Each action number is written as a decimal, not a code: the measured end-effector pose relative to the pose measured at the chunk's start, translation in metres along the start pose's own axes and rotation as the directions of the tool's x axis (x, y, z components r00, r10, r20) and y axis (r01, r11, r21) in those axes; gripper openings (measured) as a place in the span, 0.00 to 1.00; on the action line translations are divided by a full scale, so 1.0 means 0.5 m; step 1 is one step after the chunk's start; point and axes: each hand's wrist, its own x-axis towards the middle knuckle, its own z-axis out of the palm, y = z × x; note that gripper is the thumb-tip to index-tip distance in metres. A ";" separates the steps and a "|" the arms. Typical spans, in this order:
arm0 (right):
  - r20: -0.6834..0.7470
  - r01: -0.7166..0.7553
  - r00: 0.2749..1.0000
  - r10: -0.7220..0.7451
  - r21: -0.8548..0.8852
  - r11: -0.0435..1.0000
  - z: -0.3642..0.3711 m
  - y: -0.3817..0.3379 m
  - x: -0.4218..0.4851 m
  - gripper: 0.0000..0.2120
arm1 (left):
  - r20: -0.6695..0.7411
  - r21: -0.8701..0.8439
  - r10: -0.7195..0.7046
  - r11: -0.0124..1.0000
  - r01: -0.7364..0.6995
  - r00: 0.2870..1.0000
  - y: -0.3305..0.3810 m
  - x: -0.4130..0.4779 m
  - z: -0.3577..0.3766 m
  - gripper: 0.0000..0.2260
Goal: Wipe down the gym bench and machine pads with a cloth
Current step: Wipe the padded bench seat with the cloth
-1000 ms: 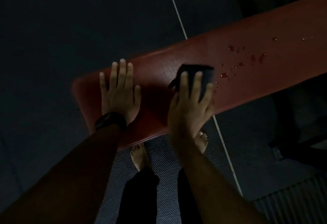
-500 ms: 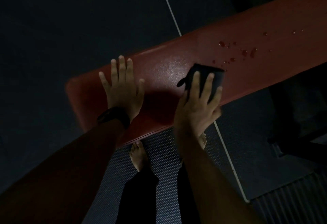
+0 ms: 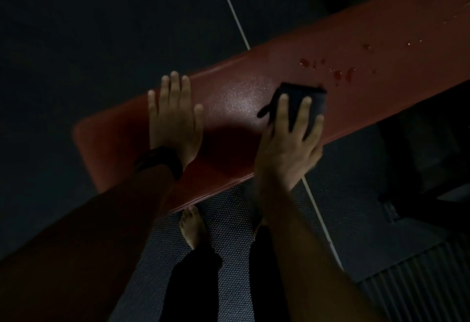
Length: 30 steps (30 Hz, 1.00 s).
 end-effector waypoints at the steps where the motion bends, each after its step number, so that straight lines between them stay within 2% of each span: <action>1: -0.008 0.007 1.000 -0.007 0.005 1.000 0.000 -0.023 -0.032 0.28 | 0.000 -0.008 0.010 1.000 -0.010 1.000 0.003 0.006 0.000 0.27; 3: 0.032 0.119 0.992 -0.121 0.057 0.991 -0.003 -0.060 -0.085 0.30 | 0.002 -0.019 0.015 1.000 -0.015 1.000 0.010 0.018 -0.002 0.27; 5: 0.059 0.344 0.934 -0.351 0.113 0.932 -0.004 -0.068 -0.092 0.29 | 0.005 -0.006 0.016 1.000 -0.016 1.000 0.012 0.021 -0.003 0.27; 7: 0.035 0.588 0.801 -0.598 0.141 0.796 0.007 -0.057 -0.024 0.26 | 0.003 0.033 0.018 0.999 -0.018 1.000 0.013 0.018 0.001 0.28; 9: 0.052 0.722 0.684 -0.727 0.089 0.686 0.013 -0.039 0.067 0.25 | -0.006 0.046 0.015 0.999 -0.015 1.000 0.014 0.016 0.006 0.29; 10: 0.082 0.717 0.690 -0.719 0.061 0.694 0.015 -0.031 0.108 0.25 | -0.014 0.050 0.012 0.999 -0.011 1.000 0.015 0.015 0.008 0.29; 11: 0.114 0.659 0.744 -0.659 0.043 0.751 0.015 -0.022 0.142 0.26 | -0.021 0.053 0.010 0.999 -0.009 1.000 0.015 0.016 0.009 0.29; 13: 0.118 0.387 0.914 -0.389 0.044 0.921 0.009 -0.015 0.164 0.29 | -0.023 0.050 0.014 0.999 -0.013 1.000 0.013 0.015 0.009 0.28; 14: 0.101 0.238 0.965 -0.240 0.035 0.971 0.005 -0.022 0.150 0.29 | -0.022 0.047 0.020 0.999 -0.019 1.000 0.012 0.014 0.008 0.28; 15: 0.093 0.143 0.985 -0.143 0.009 0.990 0.001 -0.032 0.121 0.30 | -0.021 0.049 0.027 0.998 -0.026 0.999 0.011 0.013 0.008 0.29; 17: 0.088 0.158 0.984 -0.157 -0.009 0.987 -0.006 -0.056 0.044 0.29 | -0.017 0.061 0.033 0.998 -0.032 0.999 0.010 0.013 0.010 0.29; 19: 0.076 0.319 0.944 -0.322 0.058 0.946 -0.005 -0.072 -0.011 0.27 | -0.013 0.076 0.033 0.997 -0.032 0.999 0.012 0.015 0.012 0.30; 20: 0.076 0.434 0.894 -0.442 0.100 0.895 -0.003 -0.077 -0.016 0.26 | -0.007 0.082 0.025 0.996 -0.024 1.000 0.013 0.016 0.013 0.31; 22: 0.099 0.640 0.749 -0.655 0.148 0.754 0.010 -0.086 0.039 0.26 | -0.002 0.083 0.017 0.996 -0.016 1.000 0.012 0.015 0.015 0.31; 23: 0.105 0.703 0.691 -0.715 0.132 0.699 0.013 -0.091 0.085 0.26 | -0.011 0.076 0.020 0.997 -0.019 1.000 0.011 0.014 0.015 0.31; 24: 0.111 0.734 0.664 -0.740 0.094 0.673 0.013 -0.091 0.130 0.26 | -0.025 0.068 0.029 0.997 -0.028 0.999 0.009 0.013 0.016 0.30; 25: 0.126 0.723 0.679 -0.723 0.060 0.689 0.011 -0.083 0.174 0.26 | -0.041 0.062 0.039 0.997 -0.036 0.998 0.008 0.012 0.017 0.30; 26: 0.162 0.664 0.732 -0.662 0.046 0.746 0.008 -0.070 0.209 0.27 | -0.051 0.061 0.044 0.997 -0.041 0.998 0.006 0.012 0.017 0.30; 28: 0.225 0.404 0.886 -0.406 0.058 0.913 0.000 -0.034 0.237 0.29 | -0.055 0.068 0.044 0.997 -0.041 0.998 0.004 0.013 0.019 0.30; 30: 0.202 0.187 0.961 -0.192 0.039 0.981 -0.013 -0.022 0.200 0.30 | -0.050 0.075 0.040 0.997 -0.036 0.998 0.007 0.014 0.017 0.30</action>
